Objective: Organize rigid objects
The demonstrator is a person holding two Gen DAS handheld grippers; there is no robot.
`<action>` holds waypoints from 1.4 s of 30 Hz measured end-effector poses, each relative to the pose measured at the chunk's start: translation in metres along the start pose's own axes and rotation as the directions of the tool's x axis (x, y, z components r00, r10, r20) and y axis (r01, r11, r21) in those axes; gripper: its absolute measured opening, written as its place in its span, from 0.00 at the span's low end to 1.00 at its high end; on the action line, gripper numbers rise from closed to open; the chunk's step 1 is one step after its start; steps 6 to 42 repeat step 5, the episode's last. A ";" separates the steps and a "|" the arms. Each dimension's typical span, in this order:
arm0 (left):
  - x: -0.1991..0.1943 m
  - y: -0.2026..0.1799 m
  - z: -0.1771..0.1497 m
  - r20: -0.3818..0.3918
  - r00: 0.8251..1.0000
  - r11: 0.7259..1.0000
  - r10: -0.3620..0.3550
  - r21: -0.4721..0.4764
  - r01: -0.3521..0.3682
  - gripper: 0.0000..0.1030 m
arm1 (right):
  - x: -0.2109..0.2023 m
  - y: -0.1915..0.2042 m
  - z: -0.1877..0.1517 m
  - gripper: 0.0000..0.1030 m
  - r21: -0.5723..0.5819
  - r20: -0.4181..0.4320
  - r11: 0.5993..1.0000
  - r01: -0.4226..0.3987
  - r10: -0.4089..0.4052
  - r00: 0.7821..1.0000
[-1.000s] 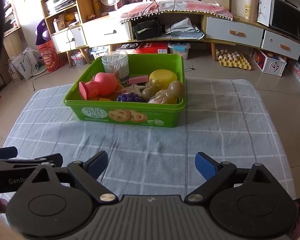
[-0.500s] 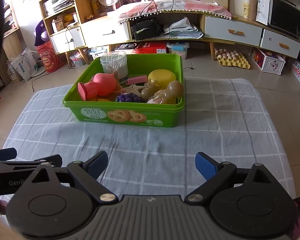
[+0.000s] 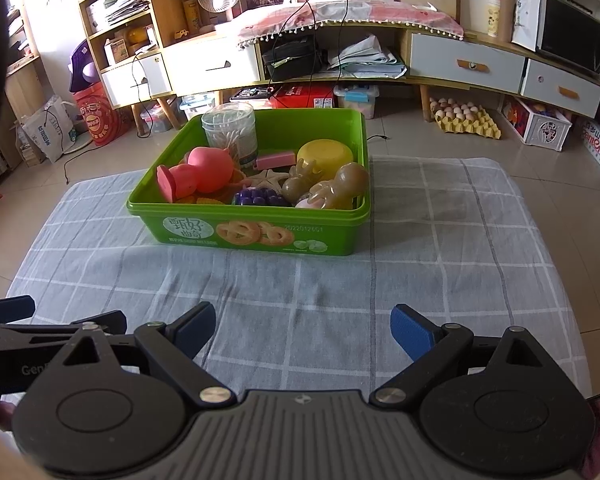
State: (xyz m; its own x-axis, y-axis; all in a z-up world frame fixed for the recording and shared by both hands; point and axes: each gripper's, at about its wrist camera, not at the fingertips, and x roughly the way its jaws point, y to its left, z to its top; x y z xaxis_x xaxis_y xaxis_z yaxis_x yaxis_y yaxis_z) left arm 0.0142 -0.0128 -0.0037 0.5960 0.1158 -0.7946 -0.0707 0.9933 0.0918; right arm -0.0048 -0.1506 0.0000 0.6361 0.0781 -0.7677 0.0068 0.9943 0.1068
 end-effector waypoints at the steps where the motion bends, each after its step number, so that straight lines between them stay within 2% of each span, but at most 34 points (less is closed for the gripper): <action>1: 0.000 0.000 0.000 0.000 1.000 1.000 -0.002 0.001 0.002 0.95 | 0.000 0.000 0.000 0.70 -0.001 -0.001 1.000 -0.001 0.001 1.000; 5: 0.000 -0.002 -0.002 -0.001 1.000 1.000 -0.020 0.010 0.020 0.95 | 0.000 0.000 0.000 0.70 0.000 0.002 1.000 -0.001 0.001 1.000; 42: 0.000 -0.002 -0.002 -0.001 1.000 1.000 -0.020 0.010 0.020 0.95 | 0.000 0.000 0.000 0.70 0.000 0.002 1.000 -0.001 0.001 1.000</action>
